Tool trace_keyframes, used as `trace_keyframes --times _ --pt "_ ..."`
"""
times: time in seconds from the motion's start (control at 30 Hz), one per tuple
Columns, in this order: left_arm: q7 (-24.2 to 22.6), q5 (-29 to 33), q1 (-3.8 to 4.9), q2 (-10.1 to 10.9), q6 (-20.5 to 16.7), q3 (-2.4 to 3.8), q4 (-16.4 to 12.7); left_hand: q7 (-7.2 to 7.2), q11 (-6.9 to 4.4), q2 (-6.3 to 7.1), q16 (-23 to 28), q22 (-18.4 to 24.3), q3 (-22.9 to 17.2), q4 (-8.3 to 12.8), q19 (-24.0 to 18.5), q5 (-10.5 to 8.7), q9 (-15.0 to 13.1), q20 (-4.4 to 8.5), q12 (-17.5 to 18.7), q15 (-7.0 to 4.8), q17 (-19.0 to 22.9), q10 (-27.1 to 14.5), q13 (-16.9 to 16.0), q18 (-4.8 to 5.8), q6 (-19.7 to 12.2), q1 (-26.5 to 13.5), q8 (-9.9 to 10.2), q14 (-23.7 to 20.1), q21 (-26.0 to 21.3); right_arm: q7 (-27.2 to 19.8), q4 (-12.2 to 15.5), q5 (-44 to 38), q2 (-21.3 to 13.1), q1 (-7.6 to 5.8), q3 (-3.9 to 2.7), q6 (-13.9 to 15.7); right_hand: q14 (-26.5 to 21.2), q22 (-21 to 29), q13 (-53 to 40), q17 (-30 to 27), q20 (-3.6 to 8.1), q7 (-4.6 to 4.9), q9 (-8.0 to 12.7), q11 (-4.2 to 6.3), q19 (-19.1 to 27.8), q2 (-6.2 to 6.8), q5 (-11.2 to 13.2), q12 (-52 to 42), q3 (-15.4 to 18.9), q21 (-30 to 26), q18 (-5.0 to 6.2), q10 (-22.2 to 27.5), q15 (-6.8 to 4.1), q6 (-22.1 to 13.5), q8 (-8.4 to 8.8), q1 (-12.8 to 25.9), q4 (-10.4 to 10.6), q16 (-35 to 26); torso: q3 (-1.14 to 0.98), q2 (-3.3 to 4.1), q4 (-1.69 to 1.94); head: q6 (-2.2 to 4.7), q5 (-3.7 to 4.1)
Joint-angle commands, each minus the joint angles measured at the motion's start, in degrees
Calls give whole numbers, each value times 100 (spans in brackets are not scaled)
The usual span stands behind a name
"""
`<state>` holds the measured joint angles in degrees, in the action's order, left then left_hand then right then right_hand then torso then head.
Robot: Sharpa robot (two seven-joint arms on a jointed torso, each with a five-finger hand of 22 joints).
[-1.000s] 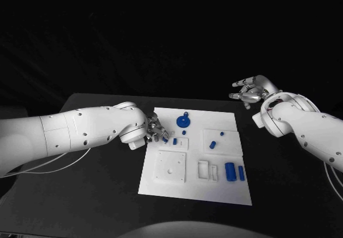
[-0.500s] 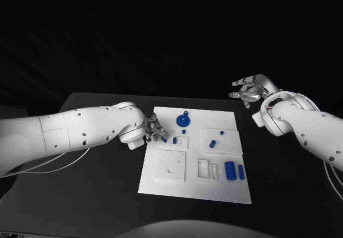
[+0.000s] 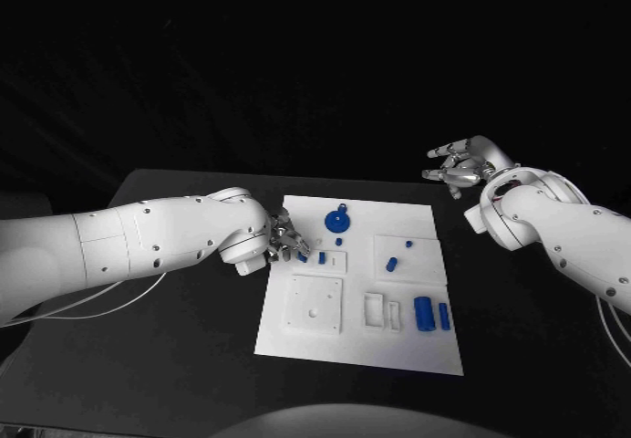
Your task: Assemble the parts on the task board
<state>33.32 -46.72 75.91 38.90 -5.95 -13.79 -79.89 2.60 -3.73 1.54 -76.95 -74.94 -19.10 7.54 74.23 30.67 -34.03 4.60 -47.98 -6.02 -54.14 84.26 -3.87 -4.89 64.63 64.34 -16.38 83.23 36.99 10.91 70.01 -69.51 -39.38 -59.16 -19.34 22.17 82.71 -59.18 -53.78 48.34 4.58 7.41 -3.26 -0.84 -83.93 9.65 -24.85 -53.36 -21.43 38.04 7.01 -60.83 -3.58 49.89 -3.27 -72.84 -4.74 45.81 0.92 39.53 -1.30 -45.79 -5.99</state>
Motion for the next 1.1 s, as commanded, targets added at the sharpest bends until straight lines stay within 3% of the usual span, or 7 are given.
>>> trace_keyframes --times 0.03,0.4,0.7,0.73,0.8,0.93,1.1 --pt "-5 -21 -23 -11 24 -5 -18 -354 -117 -77 26 -91 -195 189 -23 19 -11 17 25 -29 5 257 6 -68 305 7 -120 -16 -21 -41 4 -8 2 6 -2 -62 26 10 2 0 36 20 -4 -3 -275 -6 -8 27 21 0 70 43 -21 -26 0 71 0 -30 1 -1 -3 -5 -2" --pt "-3 -109 -50 -21 78 -5 -23 -352 -114 -74 39 -84 -189 181 -32 7 17 26 35 -29 24 257 7 -58 292 8 -138 -20 -45 -41 1 -8 -4 12 -2 -64 27 10 3 1 37 20 -4 -3 -276 -5 -19 28 18 3 69 42 -22 -33 1 78 -1 -29 3 2 -1 -11 0" --pt "-11 -171 -59 -23 208 -5 -55 -396 -120 34 38 -85 -45 55 -33 -91 194 24 8 -23 25 259 -3 -42 395 33 -223 -20 -62 -46 -12 -8 6 35 -2 -67 27 10 3 1 37 20 -4 -3 -276 -5 -19 28 18 3 69 42 -22 -33 1 78 -1 -29 -1 1 -2 -22 -3" --pt "-13 -193 -60 -23 208 -5 -56 -468 -161 64 90 -77 -24 16 -27 -86 -115 68 -46 -63 94 250 -147 -13 522 42 -410 -33 -76 -47 -12 -8 7 38 -2 -67 27 10 3 1 37 20 -4 -3 -276 -5 -19 28 18 3 69 42 -22 -33 1 78 -1 -29 -1 1 -2 -24 -3" --pt "-15 -229 -61 -25 190 -5 -55 -488 -185 111 103 -76 -57 -55 -14 -79 -450 102 11 -80 104 249 -316 39 504 50 -388 -31 -104 -47 -13 -8 8 40 -2 -68 27 10 3 1 37 20 -4 -3 -276 -5 -19 28 18 3 69 42 -22 -33 1 78 -1 -29 -1 1 -2 -24 -3" --pt "-11 -303 -62 -25 158 -5 -48 -475 -172 97 103 -83 -105 -39 -4 -102 -645 119 90 -70 111 249 -483 65 546 99 -187 -22 -133 -48 -15 -8 8 44 -2 -68 27 10 3 1 37 20 -4 -3 -276 -5 -19 28 18 3 69 42 -22 -33 1 78 -1 -29 -2 2 -4 -22 -4" --pt "3 -376 -63 -19 139 -5 -43 -475 -182 73 104 -85 -120 -17 2 -95 -710 118 110 -73 110 251 -508 59 560 98 -166 -25 -135 -47 -16 -8 6 46 -2 -68 27 10 3 1 37 20 -4 -3 -276 -5 -19 28 18 3 69 42 -22 -33 1 78 -1 -29 -1 2 -3 -23 -7"
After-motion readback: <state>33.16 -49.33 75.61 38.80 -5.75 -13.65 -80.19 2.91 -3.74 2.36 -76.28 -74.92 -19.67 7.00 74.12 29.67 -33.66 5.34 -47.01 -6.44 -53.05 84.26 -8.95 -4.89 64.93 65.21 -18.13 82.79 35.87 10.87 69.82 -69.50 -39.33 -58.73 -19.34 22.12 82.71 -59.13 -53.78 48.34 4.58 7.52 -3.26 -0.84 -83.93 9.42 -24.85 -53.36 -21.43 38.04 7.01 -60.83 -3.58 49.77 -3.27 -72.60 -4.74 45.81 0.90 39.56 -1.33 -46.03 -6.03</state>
